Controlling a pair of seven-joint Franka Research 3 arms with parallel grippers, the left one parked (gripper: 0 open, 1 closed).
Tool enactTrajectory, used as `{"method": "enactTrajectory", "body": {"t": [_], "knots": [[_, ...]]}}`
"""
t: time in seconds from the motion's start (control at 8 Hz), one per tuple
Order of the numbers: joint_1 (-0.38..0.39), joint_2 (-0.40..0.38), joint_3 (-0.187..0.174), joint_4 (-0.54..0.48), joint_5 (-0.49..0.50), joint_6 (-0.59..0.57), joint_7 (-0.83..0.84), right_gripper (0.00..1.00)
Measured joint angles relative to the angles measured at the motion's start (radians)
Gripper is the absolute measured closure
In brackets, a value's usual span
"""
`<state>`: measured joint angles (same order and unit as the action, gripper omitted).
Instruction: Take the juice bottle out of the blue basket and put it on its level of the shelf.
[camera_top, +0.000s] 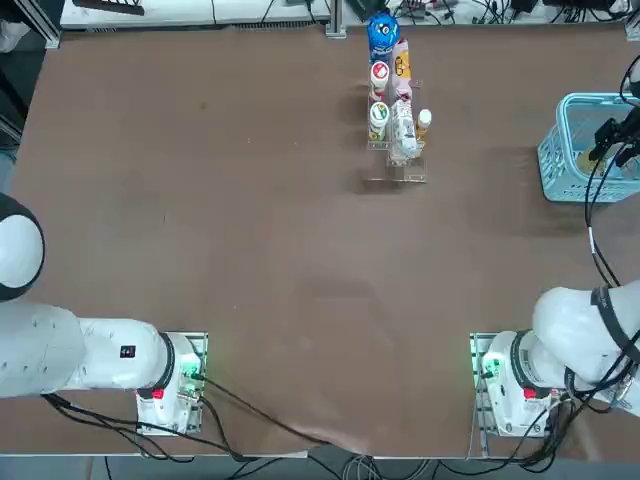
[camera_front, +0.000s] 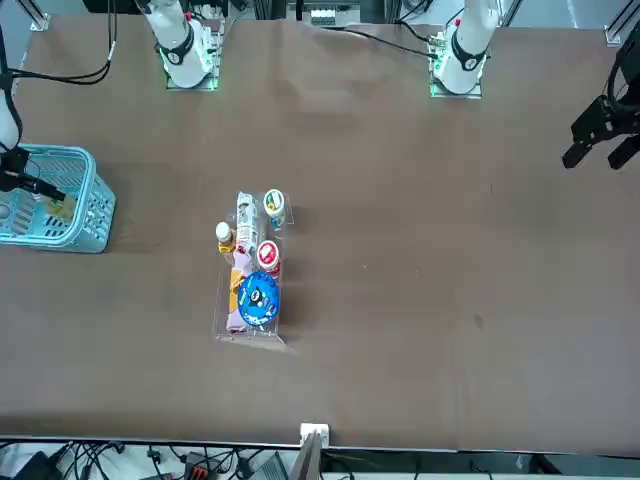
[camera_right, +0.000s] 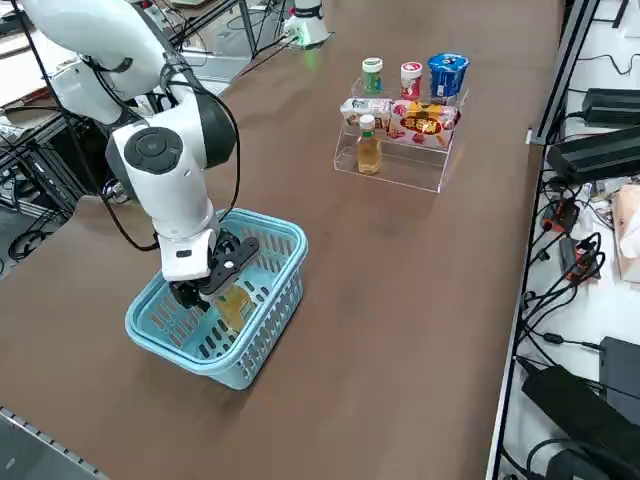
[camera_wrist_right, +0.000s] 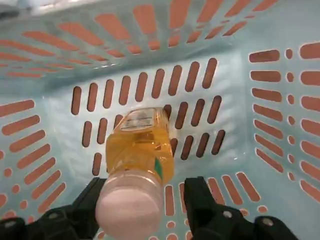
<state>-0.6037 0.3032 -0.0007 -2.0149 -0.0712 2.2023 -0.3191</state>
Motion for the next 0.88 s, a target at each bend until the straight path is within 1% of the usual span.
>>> {"method": "enactTrajectory", "body": {"t": [0.12, 0.5, 0.88], "knots": [[0.0, 0.0, 0.0, 0.0, 0.0, 0.0, 0.0, 0.13], [0.0, -0.001, 0.004, 0.002, 0.0, 0.0, -0.001, 0.13], [0.0, -0.001, 0.006, 0.002, 0.0, 0.0, -0.001, 0.15]]}}
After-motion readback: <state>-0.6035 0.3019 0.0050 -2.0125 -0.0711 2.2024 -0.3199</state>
